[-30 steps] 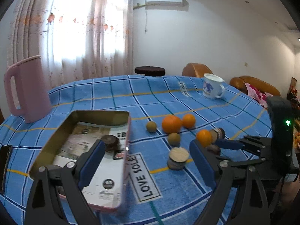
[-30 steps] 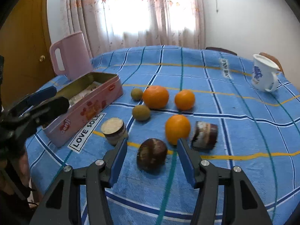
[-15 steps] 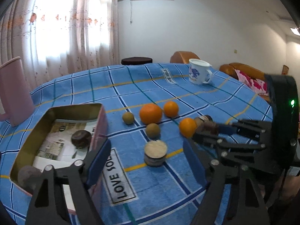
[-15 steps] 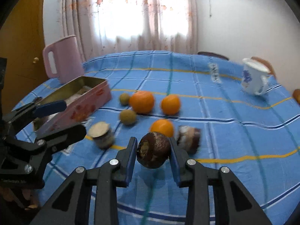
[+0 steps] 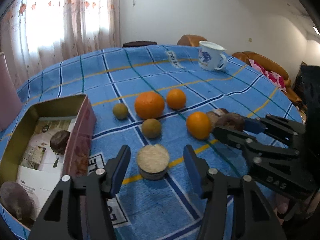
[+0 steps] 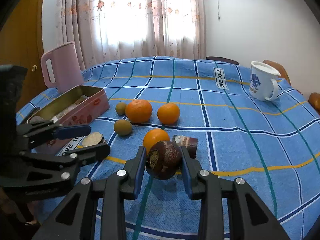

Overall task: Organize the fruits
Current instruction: 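Grasp the white-lidded jar with the left tool while the right tool grasps another brown fruit, then carry the jar and brown fruit into the pink tin and release them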

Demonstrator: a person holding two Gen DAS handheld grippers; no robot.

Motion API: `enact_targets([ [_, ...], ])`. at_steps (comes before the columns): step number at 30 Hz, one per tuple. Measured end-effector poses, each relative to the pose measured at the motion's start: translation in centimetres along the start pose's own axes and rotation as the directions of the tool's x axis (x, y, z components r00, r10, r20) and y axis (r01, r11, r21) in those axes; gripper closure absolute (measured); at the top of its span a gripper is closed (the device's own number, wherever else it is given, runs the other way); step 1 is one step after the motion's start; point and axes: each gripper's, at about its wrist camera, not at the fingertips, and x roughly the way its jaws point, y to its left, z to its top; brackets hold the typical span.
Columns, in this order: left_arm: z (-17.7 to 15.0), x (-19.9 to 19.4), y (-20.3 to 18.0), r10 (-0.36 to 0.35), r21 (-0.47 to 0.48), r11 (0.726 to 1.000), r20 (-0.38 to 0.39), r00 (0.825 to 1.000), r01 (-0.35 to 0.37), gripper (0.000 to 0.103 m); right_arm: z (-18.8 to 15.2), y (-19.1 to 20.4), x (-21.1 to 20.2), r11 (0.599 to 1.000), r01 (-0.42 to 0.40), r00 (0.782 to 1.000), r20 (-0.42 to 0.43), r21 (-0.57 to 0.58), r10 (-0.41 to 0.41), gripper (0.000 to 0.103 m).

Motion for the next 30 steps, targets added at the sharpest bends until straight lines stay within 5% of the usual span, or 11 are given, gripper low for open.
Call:
enact_targets([
  [12,-0.1,1.0,1.5,-0.098,-0.083,0.992,-0.038,0.995,0.094,0.066,-0.2,0.7,-0.4,0.999,0.006,1.0,0.027,-0.037,-0.005,0.068],
  [30,-0.2,-2.0,1.2,-0.055,-0.06,0.996,0.131,0.99,0.064,0.067,-0.6,1.4,-2.4,0.996,0.005,0.988,0.155,-0.085,0.008,0.068],
])
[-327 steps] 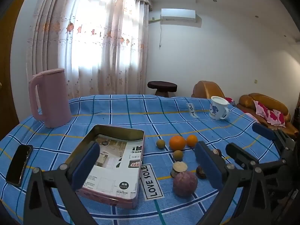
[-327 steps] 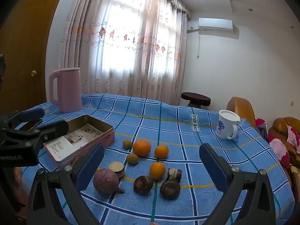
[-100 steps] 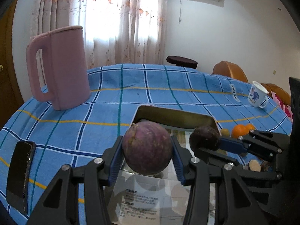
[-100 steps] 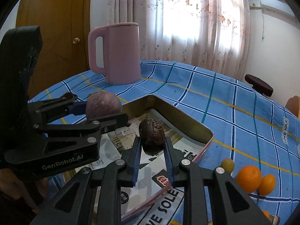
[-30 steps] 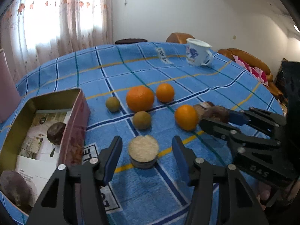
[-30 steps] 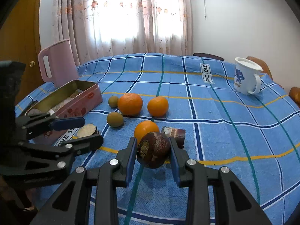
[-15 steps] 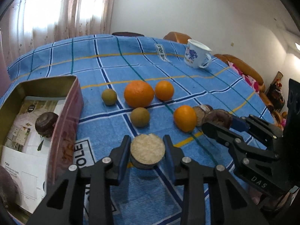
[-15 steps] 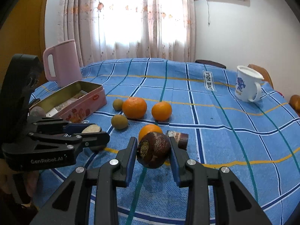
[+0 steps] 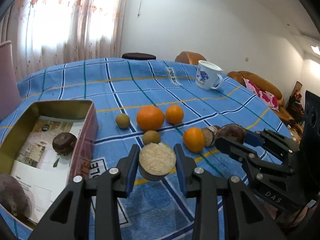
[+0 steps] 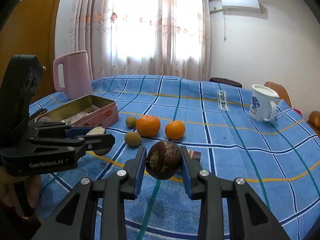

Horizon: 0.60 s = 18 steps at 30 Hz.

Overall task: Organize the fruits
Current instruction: 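Carry the jar and brown fruit into the pink tin and release them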

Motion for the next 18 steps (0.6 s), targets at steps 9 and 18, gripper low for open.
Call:
enact_targets([
  [9,-0.4,-1.1,-0.5,0.012,0.004,1.0,0.064,0.998,-0.012,0.067,-0.2,0.3,-0.9,1.0,0.0,0.998,0.057,-0.021,0.002,0.068],
  [18,-1.2,-1.4,-1.9,0.025,0.051,0.998,0.089,0.996,-0.03,0.067,-0.4,0.5,-1.6,0.999,0.002,0.995,0.099,-0.036,0.002,0.068],
])
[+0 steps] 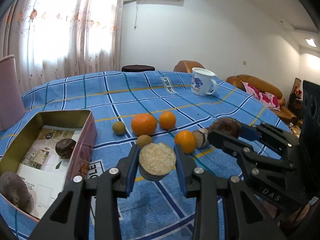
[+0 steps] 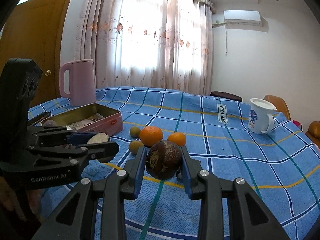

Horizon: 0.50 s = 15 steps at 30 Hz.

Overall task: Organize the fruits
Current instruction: 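Carry the jar and brown fruit into the pink tin and release them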

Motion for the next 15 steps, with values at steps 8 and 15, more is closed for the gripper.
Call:
enact_targets([
  [8,0.0,-0.9,0.0,0.015,0.0,1.0,0.045,0.999,-0.015,0.067,-0.1,0.1,-0.7,1.0,0.003,0.999,0.037,-0.008,-0.002,0.068],
  [15,0.3,-1.9,-0.1,0.039,0.007,0.999,0.093,0.995,-0.04,0.067,-0.2,0.3,-1.3,1.0,0.006,0.997,0.076,-0.021,-0.005,0.068],
])
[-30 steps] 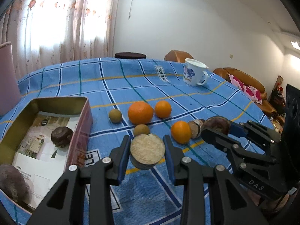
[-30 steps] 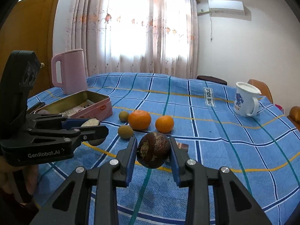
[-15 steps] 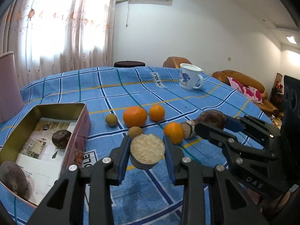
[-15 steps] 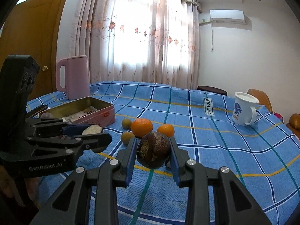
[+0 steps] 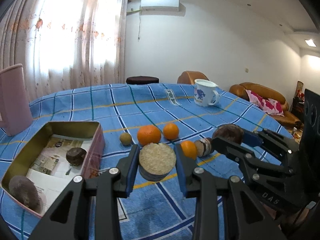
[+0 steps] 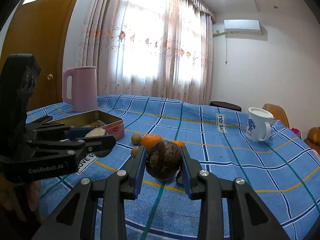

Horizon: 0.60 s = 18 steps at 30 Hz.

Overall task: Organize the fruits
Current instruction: 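Carry the jar and brown fruit into the pink tin and release them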

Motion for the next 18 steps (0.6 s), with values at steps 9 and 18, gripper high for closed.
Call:
enact_targets([
  [9,0.7,-1.3,0.3,0.038,0.007,0.999,0.061,0.997,-0.039,0.067,0.1,0.3,-0.6,1.0,-0.001,0.999,0.038,-0.018,0.001,0.068],
  [18,2.1,-2.8,4.1,0.1,-0.059,0.994,0.09,0.991,-0.095,0.067,2.0,2.9,0.6,0.994,-0.082,0.997,0.01,-0.073,0.083,0.068],
])
